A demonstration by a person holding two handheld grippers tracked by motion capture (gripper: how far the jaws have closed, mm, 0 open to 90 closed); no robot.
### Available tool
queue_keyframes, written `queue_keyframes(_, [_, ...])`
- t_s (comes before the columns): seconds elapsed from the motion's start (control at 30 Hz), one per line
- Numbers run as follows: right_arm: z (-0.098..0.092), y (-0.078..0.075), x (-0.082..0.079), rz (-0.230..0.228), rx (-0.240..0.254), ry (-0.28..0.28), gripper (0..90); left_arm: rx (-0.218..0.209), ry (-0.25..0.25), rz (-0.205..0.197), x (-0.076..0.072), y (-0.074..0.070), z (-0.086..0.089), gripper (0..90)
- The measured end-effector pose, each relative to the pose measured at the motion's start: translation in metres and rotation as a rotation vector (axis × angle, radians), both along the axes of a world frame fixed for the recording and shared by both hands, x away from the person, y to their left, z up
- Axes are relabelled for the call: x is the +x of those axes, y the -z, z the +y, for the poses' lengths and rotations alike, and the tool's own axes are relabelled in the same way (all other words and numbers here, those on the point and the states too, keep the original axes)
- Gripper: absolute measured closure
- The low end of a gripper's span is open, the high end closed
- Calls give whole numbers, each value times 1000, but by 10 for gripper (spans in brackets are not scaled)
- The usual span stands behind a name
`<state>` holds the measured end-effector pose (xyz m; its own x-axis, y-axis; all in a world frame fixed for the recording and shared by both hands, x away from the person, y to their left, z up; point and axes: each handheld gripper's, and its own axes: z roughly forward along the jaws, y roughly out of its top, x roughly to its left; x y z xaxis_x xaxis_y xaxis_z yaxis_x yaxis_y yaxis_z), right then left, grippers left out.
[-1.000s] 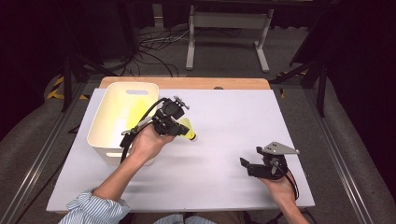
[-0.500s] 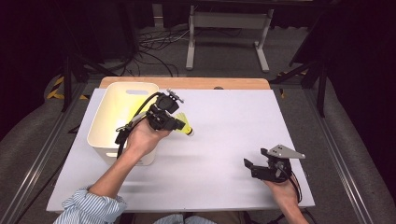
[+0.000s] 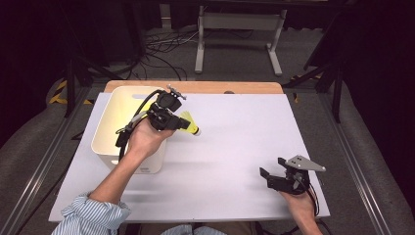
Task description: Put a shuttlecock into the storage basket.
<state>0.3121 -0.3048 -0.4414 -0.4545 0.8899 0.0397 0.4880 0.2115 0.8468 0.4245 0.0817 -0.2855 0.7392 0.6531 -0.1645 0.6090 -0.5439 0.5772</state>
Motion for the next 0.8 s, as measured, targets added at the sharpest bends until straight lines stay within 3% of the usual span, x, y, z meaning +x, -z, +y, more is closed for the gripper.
queue_keyframes(0.8, [-10, 9, -5, -5, 15, 33, 181, -30, -48, -31, 5, -22, 17, 892])
